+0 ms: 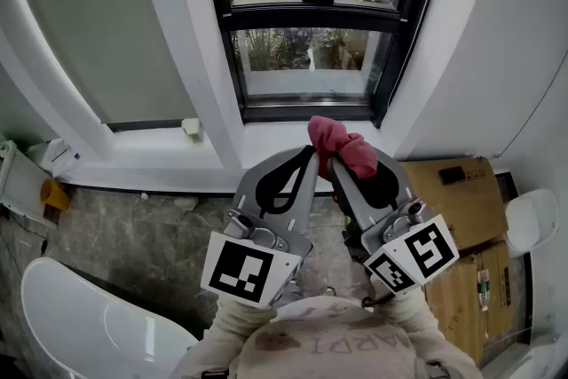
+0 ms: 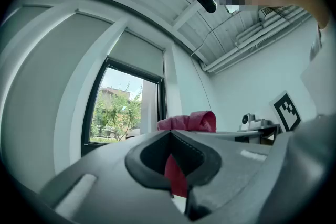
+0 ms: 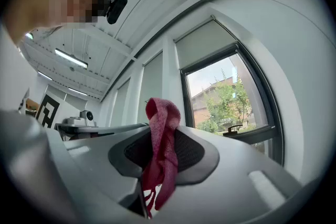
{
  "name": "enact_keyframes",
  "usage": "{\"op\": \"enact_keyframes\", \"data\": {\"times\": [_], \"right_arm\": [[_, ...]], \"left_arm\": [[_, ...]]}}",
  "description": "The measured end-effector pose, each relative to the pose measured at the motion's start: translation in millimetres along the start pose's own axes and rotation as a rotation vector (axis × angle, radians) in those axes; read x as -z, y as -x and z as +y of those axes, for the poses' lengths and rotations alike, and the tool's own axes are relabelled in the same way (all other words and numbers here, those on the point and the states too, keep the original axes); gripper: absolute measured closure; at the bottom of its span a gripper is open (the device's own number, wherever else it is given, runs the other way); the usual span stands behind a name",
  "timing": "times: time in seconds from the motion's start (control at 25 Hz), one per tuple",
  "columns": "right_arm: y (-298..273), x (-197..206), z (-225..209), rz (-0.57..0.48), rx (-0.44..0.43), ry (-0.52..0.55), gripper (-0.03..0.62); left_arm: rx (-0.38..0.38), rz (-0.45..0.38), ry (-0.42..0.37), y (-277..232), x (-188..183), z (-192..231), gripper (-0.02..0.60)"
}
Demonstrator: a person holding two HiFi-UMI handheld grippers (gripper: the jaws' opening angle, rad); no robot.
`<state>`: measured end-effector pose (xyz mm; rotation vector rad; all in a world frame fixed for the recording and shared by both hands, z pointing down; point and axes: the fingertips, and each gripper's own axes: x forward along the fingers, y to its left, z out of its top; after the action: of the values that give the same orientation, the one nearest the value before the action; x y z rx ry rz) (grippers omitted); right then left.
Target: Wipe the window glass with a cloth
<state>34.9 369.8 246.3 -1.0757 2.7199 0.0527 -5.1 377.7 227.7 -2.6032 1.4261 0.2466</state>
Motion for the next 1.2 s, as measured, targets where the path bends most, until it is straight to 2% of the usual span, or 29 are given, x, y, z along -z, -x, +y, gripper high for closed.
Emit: {"op": "enact_keyframes", "data": {"times": [0.64, 0.8, 0.92, 1.2], "right_arm": [[-8.8, -2.1, 6.3, -0.044, -0.042, -0.038, 0.471], [-1.1, -1.4, 0.8, -0.049, -0.012, -0.003, 0.471], [-2.1, 4.2, -3.1, -0.041, 0.008, 0.015, 0.470], [-35.2, 19.0, -60.0, -0.021, 0.079, -0.007, 0.471]], "left_arm": [[-0.030, 0.003, -0.034, 6.3, -0.6, 11.6, 0.581], [-0.011, 0.009, -0.021, 2.3, 4.6, 10.4, 0.581], [0.014, -0.033, -0.014, -3.8, 6.7, 14.5, 0.581], [0.040, -0.005, 0.013, -56.9, 30.0, 44.1, 0.581]]}}
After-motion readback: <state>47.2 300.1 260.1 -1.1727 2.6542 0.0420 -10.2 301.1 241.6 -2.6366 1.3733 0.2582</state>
